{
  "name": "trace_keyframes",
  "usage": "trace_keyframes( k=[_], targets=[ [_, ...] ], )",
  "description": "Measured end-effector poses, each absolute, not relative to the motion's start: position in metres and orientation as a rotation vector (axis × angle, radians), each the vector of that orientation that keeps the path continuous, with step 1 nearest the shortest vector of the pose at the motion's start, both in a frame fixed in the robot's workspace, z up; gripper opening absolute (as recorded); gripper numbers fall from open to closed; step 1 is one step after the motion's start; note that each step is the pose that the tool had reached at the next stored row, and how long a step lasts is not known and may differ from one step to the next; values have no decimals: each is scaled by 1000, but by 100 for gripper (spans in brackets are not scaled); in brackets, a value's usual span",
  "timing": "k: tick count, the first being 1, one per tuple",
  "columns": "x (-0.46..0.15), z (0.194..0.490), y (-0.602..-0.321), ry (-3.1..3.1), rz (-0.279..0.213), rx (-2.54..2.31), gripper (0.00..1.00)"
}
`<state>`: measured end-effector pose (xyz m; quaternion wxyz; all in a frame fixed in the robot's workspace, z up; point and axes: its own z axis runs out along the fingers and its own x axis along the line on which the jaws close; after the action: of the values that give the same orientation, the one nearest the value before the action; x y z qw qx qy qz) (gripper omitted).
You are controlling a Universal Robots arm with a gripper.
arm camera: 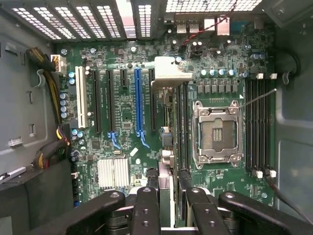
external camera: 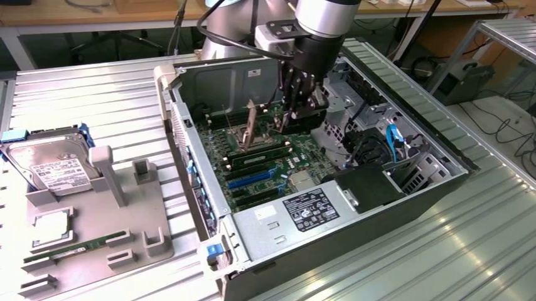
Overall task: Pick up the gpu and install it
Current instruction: 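Insert the gpu into the slot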
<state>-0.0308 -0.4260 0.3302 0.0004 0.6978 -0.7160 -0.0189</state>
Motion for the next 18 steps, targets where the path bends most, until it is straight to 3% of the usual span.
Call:
trace_keyframes(
  k=[18],
  targets=[
    [-31, 330, -426, -2107, -59, 2325, 27]
  ],
)
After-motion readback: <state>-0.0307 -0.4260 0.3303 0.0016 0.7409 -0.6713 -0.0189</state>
